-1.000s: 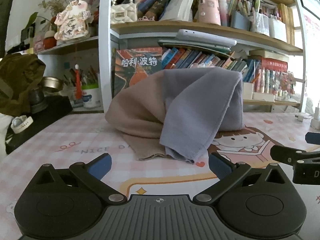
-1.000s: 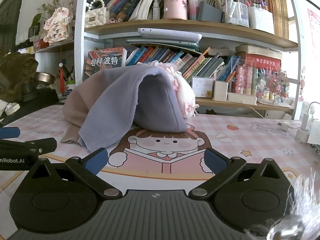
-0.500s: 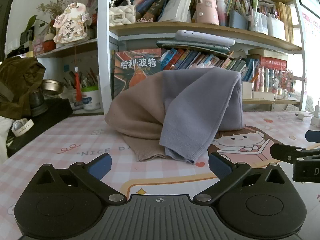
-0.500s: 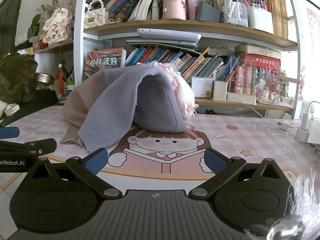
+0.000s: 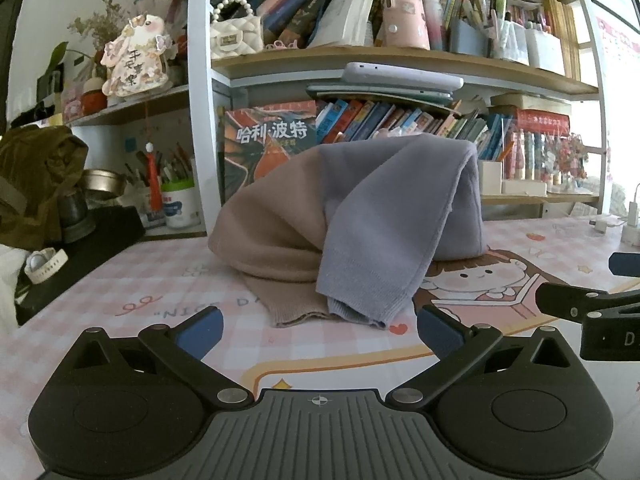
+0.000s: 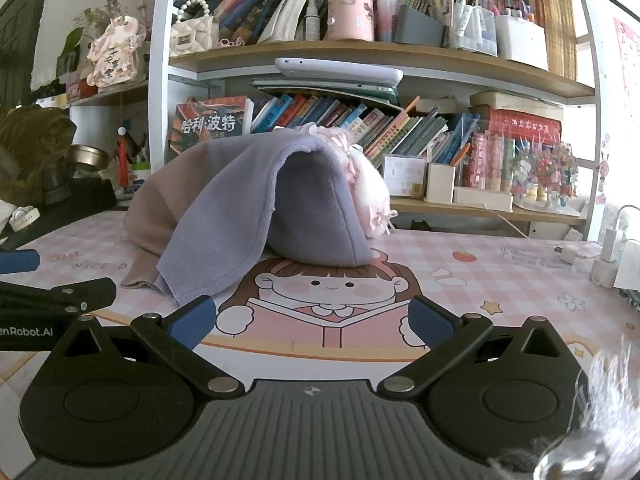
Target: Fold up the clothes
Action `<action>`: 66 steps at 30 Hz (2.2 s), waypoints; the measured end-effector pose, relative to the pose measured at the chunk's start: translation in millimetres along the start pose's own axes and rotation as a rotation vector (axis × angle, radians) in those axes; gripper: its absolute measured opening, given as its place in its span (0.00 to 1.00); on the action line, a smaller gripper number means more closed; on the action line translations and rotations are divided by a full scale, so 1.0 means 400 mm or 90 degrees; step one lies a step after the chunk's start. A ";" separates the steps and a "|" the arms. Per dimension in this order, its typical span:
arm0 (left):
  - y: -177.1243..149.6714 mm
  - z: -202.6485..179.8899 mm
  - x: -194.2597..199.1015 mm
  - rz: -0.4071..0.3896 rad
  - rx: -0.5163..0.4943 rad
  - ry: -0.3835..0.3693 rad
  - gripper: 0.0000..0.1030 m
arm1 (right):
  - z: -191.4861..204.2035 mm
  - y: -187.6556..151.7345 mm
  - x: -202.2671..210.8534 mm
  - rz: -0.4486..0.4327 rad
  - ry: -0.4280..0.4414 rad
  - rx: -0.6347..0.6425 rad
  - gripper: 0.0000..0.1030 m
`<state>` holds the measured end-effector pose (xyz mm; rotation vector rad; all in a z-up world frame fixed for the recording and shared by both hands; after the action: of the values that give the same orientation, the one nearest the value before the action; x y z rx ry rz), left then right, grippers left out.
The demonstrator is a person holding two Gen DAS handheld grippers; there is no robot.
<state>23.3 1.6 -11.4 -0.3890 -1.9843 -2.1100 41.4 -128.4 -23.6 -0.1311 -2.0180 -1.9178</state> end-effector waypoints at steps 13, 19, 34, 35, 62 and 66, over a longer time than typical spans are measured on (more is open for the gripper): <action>0.003 0.001 0.005 -0.008 0.002 0.004 1.00 | 0.003 -0.006 0.002 -0.003 0.000 0.001 1.00; 0.003 0.005 0.006 -0.008 0.007 0.006 1.00 | 0.003 -0.006 0.001 -0.002 0.003 0.001 1.00; 0.009 0.001 0.006 -0.012 0.000 0.001 1.00 | 0.017 -0.006 0.002 -0.002 0.007 0.019 1.00; 0.009 0.000 0.007 -0.012 -0.001 0.001 1.00 | 0.017 -0.005 0.002 -0.002 0.007 0.019 1.00; 0.005 -0.007 0.023 -0.030 -0.015 0.002 1.00 | 0.034 -0.003 0.018 -0.025 0.002 0.044 1.00; 0.005 -0.009 0.031 -0.042 -0.017 0.002 1.00 | 0.034 -0.003 0.017 -0.026 0.005 0.045 1.00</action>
<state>12.1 -1.7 -5.6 -0.3292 -1.9951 -2.1773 32.0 -116.2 -22.7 -0.0650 -2.0947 -1.8656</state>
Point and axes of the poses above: each gripper's, at about its wrist camera, not at the fingertips, and x roughly against the way its jaws point, z to its left, y to its top, the point moved 3 cm from there along -x, roughly the way its jaws point, and after that the axes turned 4 degrees about -y, right-handed, at the moved point
